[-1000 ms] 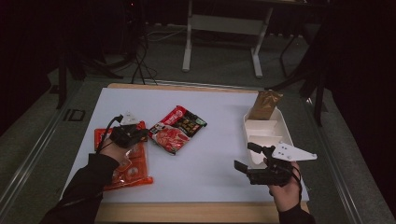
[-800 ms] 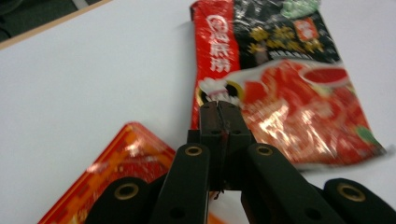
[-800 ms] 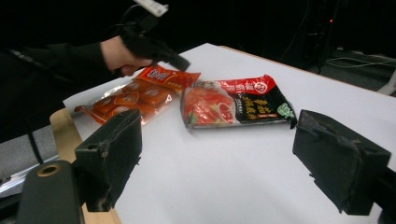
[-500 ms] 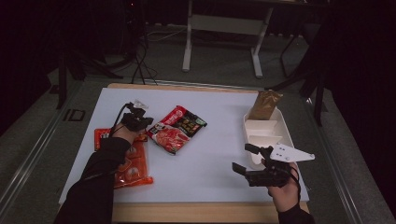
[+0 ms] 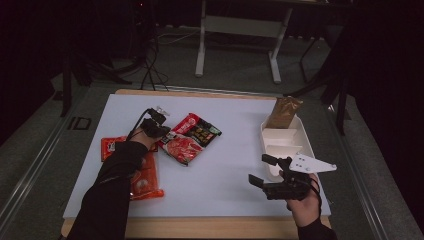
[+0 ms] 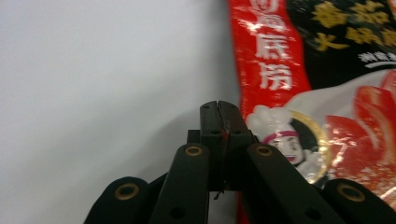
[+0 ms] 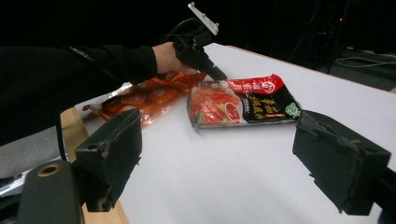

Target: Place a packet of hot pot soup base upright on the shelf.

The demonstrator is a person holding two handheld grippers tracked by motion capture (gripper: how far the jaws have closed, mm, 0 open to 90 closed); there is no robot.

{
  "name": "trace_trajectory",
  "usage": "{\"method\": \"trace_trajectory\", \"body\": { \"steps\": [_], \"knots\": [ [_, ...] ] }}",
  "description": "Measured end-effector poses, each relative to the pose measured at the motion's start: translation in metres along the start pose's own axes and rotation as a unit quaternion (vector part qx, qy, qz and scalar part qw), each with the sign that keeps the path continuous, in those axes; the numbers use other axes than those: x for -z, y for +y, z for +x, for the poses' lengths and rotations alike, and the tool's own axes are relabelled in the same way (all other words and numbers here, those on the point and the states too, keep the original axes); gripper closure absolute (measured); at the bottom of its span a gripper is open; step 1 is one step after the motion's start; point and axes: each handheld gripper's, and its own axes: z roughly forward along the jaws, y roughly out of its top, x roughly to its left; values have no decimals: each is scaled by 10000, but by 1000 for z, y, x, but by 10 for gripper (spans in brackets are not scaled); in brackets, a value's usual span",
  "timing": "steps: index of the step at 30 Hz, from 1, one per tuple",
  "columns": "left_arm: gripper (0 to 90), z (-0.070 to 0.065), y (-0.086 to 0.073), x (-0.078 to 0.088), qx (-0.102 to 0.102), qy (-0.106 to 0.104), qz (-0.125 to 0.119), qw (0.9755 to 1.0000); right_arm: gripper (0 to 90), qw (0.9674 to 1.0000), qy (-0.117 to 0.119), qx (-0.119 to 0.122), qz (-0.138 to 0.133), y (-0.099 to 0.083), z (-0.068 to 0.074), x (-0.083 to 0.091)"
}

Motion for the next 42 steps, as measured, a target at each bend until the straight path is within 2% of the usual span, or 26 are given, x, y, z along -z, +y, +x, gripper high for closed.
{"method": "trace_trajectory", "body": {
  "steps": [2, 4, 7, 9, 15, 29, 33, 42],
  "knots": [
    [900, 1, 1, 0, 54, -85, -20, 9999, 155, 10000, -5, -8, 3, 0, -1, 0],
    [900, -1, 2, 1, -93, -59, 38, 9999, 155, 10000, 2, -25, 4, 0, -1, 0],
    [900, -4, 3, 2, -183, -164, 148, 9996, 155, 10000, 15, -37, -2, -1, -2, 0],
    [900, -8, 4, 3, -265, -221, 188, 9992, 155, 10000, 24, -63, -8, -1, -3, 1],
    [900, -25, 3, 4, -345, -410, 198, 9984, 155, 10000, 21, -58, -10, 0, -2, 1],
    [900, -58, -4, 7, -405, -840, 67, 9956, 155, 10000, 27, -32, 6, 1, 0, 0],
    [900, -65, -7, 7, -352, -991, 44, 9944, 155, 10000, 5, -3, 18, 0, 1, 0],
    [899, -78, -8, 7, -384, -1088, 22, 9933, 155, 10000, -10, 33, 45, 0, 2, 0]
  ]
}}
